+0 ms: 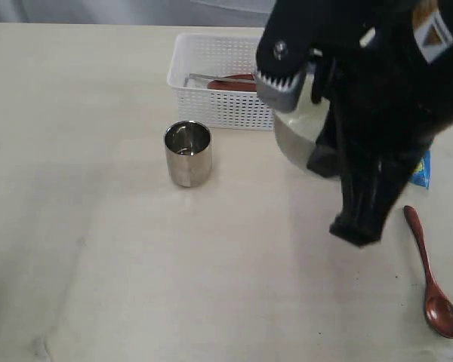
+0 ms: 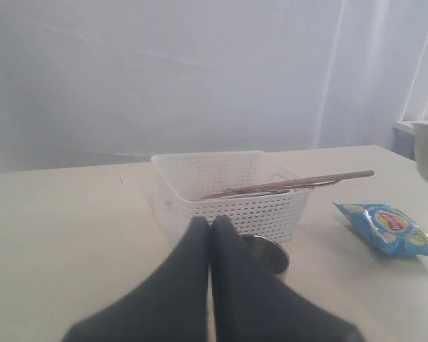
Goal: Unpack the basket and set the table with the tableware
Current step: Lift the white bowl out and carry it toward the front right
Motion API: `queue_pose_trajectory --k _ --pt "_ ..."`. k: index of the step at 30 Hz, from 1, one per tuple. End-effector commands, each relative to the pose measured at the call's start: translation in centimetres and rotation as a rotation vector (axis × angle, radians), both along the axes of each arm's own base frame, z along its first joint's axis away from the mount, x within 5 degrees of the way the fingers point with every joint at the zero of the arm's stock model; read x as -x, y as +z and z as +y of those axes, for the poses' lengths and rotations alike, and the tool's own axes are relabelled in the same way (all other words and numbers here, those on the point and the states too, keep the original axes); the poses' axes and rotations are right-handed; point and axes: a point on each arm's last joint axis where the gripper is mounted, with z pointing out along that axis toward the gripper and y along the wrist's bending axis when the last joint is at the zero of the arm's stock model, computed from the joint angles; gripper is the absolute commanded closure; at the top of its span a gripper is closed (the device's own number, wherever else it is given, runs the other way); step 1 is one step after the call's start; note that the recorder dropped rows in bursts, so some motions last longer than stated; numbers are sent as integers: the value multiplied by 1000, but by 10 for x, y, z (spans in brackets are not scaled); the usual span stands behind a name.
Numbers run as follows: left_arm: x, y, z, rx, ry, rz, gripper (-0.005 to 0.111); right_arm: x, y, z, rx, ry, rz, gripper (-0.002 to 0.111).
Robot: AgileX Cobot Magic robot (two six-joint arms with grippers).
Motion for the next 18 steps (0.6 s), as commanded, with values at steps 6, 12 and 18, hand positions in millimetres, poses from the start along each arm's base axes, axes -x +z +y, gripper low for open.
queue_pose_trajectory --k 6,12,18 --pt "0 -1 0 -2 1 -1 107 55 -48 8 175 43 -11 109" --pt "0 -1 1 9 5 7 107 82 -102 17 226 64 1 109" --pt "0 -1 1 9 5 7 107 74 -150 29 292 115 -80 109"
